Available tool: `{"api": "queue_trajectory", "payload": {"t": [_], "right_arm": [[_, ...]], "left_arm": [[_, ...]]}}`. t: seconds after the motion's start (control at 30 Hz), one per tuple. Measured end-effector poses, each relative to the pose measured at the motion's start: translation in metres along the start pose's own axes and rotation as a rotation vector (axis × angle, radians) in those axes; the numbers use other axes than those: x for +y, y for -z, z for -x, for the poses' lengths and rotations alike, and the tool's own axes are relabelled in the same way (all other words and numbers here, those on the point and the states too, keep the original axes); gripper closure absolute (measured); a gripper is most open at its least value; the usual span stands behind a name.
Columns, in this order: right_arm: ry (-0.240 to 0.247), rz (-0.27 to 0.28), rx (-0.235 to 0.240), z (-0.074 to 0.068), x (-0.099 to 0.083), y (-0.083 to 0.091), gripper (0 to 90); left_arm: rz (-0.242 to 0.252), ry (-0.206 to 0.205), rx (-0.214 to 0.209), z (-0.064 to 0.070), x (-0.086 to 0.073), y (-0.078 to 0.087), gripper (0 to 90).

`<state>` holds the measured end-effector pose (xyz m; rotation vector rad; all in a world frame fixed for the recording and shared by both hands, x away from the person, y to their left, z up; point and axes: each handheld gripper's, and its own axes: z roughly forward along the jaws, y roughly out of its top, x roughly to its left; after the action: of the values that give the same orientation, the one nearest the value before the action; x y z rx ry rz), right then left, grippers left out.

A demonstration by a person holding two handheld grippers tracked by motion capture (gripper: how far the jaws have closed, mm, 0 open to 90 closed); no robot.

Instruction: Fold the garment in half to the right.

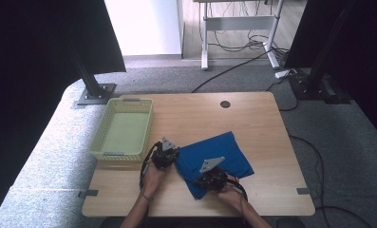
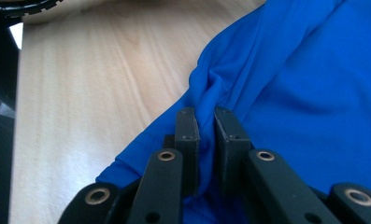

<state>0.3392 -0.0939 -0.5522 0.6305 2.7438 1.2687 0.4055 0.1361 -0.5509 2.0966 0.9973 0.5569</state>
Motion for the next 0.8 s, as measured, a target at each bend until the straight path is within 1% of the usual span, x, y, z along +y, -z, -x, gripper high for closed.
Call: {"api": "queue_trajectory", "payload": {"t": [0.07,0.17,0.2,0.23,0.27,0.3,0.33,0.4,0.43,0.47,0.53,0.6,0.67,0.73,0.8], "right_arm": [[0.013,-0.001,0.004,-0.004,0.001,-0.002,80.5],[0.017,-0.005,0.010,-0.008,0.003,-0.004,80.5],[0.016,-0.005,0.011,-0.008,0.003,-0.004,80.5],[0.028,-0.007,0.003,-0.010,0.004,-0.004,80.6],[0.028,-0.007,0.003,-0.010,0.004,-0.004,80.6],[0.039,-0.006,-0.002,-0.011,0.004,-0.003,80.6],[0.044,-0.001,-0.003,-0.012,0.005,-0.002,80.6],[0.055,0.028,-0.004,-0.015,0.009,0.004,80.7],[0.058,0.058,-0.014,-0.016,0.013,0.015,80.7],[0.058,0.058,-0.014,-0.016,0.013,0.015,80.7],[0.062,0.078,-0.040,-0.015,0.016,0.026,80.7],[0.059,0.082,-0.071,-0.012,0.014,0.035,80.6],[0.043,0.080,-0.093,-0.007,0.008,0.041,80.6],[0.025,0.066,-0.116,-0.001,0.001,0.044,80.6],[0.008,0.040,-0.134,0.004,-0.007,0.044,80.7]], "left_arm": [[0.000,0.012,-0.003,-0.002,-0.004,0.005,83.1],[0.010,0.045,-0.012,-0.005,-0.008,0.008,83.2],[0.011,0.050,-0.013,-0.005,-0.009,0.009,83.3],[0.011,0.049,-0.003,-0.005,-0.008,0.009,83.9],[0.013,0.041,0.011,-0.004,-0.007,0.009,83.9],[0.023,0.032,0.024,-0.003,-0.006,0.010,84.1],[0.037,0.028,0.032,-0.003,-0.003,0.012,84.4],[0.075,0.028,0.037,-0.003,0.006,0.017,84.5],[0.105,0.020,0.036,-0.002,0.019,0.021,84.5],[0.105,0.020,0.036,-0.002,0.019,0.021,84.5],[0.119,-0.001,0.036,0.002,0.030,0.022,84.5],[0.123,-0.023,0.033,0.007,0.039,0.018,84.5],[0.120,-0.037,0.021,0.012,0.043,0.009,84.4],[0.101,-0.037,0.006,0.015,0.044,-0.002,84.4],[0.072,-0.036,-0.010,0.017,0.042,-0.014,84.3]]}}
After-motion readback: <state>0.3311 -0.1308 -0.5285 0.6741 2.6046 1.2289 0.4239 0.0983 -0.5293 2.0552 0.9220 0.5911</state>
